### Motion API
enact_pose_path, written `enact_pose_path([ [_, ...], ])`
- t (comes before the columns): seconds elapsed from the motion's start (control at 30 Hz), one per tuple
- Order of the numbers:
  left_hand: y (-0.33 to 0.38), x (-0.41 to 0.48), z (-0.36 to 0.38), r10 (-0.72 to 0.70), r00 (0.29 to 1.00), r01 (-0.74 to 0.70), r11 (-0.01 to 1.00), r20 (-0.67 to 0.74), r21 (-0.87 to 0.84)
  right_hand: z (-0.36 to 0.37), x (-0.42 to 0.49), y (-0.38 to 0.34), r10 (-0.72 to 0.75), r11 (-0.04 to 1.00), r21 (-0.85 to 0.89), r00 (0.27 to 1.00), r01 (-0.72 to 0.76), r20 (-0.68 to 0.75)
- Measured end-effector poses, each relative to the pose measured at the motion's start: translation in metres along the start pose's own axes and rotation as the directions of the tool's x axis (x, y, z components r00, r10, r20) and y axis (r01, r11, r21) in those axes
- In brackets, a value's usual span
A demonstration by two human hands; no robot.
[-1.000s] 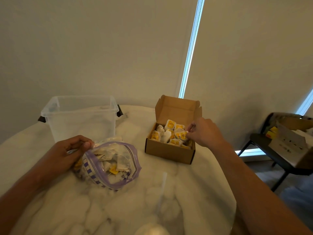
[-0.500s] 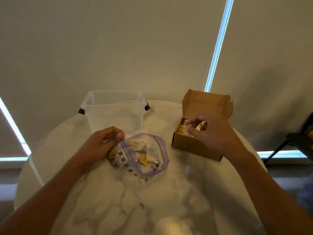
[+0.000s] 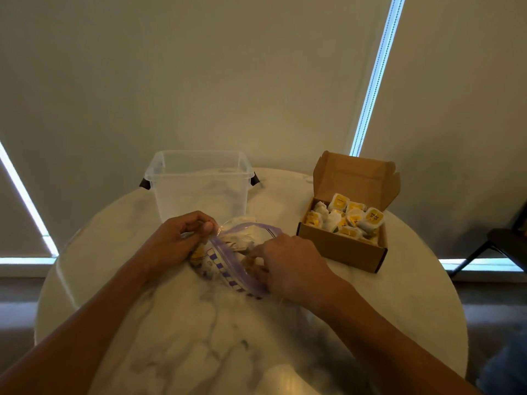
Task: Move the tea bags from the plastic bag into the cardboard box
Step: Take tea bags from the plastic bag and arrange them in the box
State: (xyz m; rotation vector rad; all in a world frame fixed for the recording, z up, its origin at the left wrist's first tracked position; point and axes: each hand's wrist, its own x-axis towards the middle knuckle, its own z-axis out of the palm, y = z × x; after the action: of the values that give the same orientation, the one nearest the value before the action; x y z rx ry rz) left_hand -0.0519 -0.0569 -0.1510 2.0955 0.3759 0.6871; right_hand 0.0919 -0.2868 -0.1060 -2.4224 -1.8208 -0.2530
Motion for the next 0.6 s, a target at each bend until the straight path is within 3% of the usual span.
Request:
enact_pose_path([
  [0.3,0.007,-0.002,0.001,-0.01,1.0,0.01,1.0,0.024,0.02,0.0,-0.004,0.0,0.127,0.986,-0.115,0.992,-0.124,0.022],
  [0.43,0.008,-0.001,0.002,-0.009,1.0,0.008,0.999,0.022,0.034,0.003,-0.002,0.002,0.127,0.986,-0.102,0.99,-0.132,-0.059],
  [0.5,0.007,-0.001,0.002,-0.01,1.0,0.01,0.999,0.011,0.043,0.004,-0.003,0.005,0.128,0.991,-0.022,0.983,-0.132,-0.131],
  [0.6,0.005,-0.001,0.0,-0.019,1.0,0.019,0.998,-0.001,0.057,-0.001,-0.009,0.014,0.219,0.923,0.354,0.962,-0.151,-0.161],
])
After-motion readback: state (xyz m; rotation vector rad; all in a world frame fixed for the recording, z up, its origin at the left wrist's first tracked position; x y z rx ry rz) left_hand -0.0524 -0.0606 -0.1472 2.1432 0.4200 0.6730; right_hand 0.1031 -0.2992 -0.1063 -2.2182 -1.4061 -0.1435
